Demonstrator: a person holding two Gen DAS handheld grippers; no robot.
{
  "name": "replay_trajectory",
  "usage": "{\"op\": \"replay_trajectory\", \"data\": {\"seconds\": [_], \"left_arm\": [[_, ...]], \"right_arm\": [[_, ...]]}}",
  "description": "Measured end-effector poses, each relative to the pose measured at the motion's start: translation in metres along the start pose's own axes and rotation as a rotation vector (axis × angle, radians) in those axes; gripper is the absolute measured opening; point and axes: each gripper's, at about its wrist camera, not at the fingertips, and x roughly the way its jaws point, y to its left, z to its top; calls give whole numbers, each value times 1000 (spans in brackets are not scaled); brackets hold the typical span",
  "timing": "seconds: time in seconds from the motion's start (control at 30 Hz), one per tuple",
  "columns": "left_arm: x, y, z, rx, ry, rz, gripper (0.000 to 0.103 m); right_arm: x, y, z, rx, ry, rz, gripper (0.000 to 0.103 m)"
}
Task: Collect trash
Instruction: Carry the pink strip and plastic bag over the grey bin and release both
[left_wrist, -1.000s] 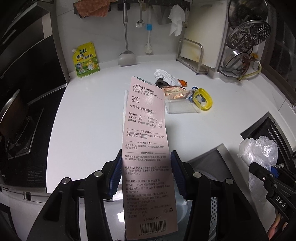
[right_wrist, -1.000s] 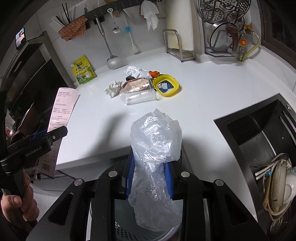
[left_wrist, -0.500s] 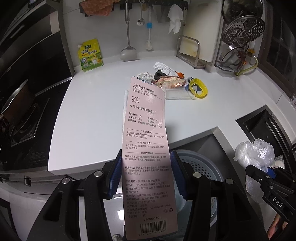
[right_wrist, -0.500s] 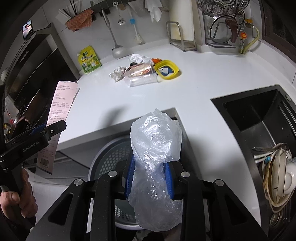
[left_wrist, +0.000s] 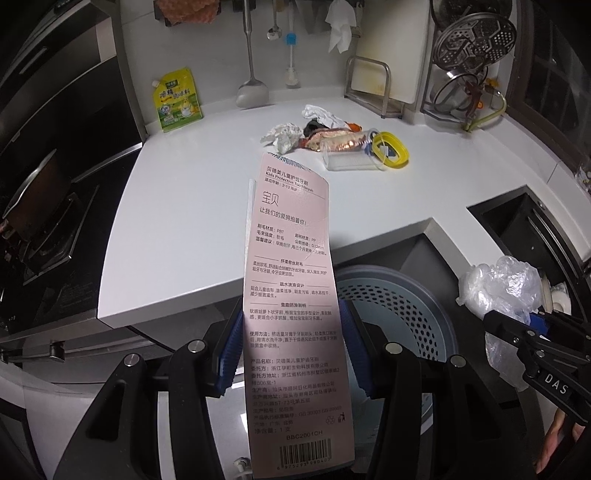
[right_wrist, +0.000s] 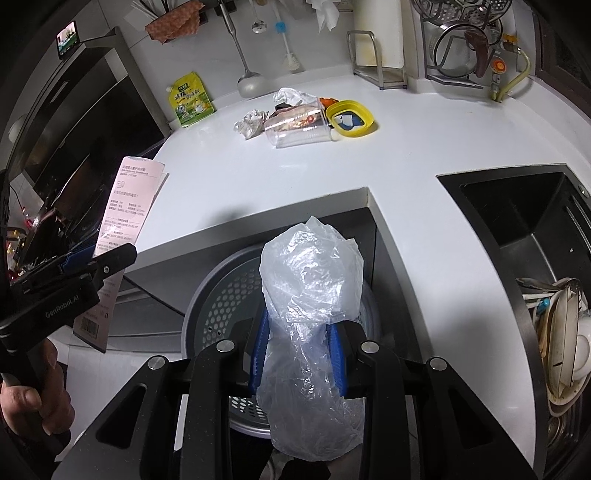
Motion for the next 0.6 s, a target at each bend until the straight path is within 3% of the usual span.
{"op": "replay_trajectory", "data": {"seconds": [0.6], "left_arm": [[40,-25,-39,47,143,-62,49]], "right_arm": [[44,2,-25,11,97,3,28]]}}
